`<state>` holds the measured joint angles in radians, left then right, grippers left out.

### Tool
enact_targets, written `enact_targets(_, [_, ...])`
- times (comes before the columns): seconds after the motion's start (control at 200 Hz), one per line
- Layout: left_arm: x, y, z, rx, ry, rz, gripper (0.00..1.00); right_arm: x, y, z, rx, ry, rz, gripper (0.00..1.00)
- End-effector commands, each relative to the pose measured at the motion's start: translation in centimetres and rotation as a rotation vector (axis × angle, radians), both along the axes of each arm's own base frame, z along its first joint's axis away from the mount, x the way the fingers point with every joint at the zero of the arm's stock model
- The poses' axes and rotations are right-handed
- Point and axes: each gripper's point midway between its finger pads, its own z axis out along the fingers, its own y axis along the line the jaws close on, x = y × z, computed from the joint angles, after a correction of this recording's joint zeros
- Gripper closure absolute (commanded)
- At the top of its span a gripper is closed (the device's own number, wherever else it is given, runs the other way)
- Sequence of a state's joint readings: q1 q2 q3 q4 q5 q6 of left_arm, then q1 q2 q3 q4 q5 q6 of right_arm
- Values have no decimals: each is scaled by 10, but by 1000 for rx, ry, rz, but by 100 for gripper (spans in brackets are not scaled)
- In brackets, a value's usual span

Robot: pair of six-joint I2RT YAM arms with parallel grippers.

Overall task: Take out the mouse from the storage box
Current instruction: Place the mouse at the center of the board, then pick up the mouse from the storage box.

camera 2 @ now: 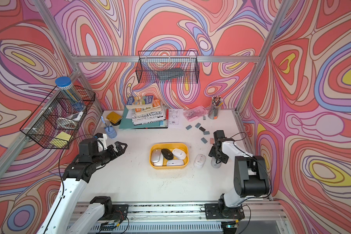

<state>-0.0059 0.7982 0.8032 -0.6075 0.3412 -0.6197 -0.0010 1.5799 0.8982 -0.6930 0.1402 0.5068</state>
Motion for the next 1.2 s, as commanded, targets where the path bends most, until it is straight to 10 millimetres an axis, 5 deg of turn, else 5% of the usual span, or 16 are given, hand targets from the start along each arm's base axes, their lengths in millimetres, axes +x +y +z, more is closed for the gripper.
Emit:
enact_targets(0.0, [-2, -5, 4, -7, 2, -34, 1, -1, 1, -2, 8, 18, 8, 22])
enact_targets(0.13, [-2, -6, 2, -6, 10, -39, 1, -1, 3, 27, 14, -50, 23, 19])
enact_targets(0.285, [-3, -5, 4, -3, -4, -33, 1, 1, 27, 93, 61, -236, 104, 13])
enact_targets(0.486, [-1, -4, 2, -8, 4, -29, 1, 6, 133, 134, 232, -387, 377, 21])
enact_targets(0.646, [0, -5, -1, -7, 17, -33, 1, 13, 231, 124, 327, -375, 683, 22])
enact_targets(0.741, [0, -5, 0, -9, 13, -35, 1, 26, 269, 115, 429, -394, 831, 21])
enact_targets(0.997, [1, -7, -1, -13, 14, -41, 1, 52, 315, 78, 472, -300, 1024, 20])
enact_targets(1.197, [2, -8, -1, -23, 12, -44, 1, 57, 322, 45, 398, -191, 1097, 21])
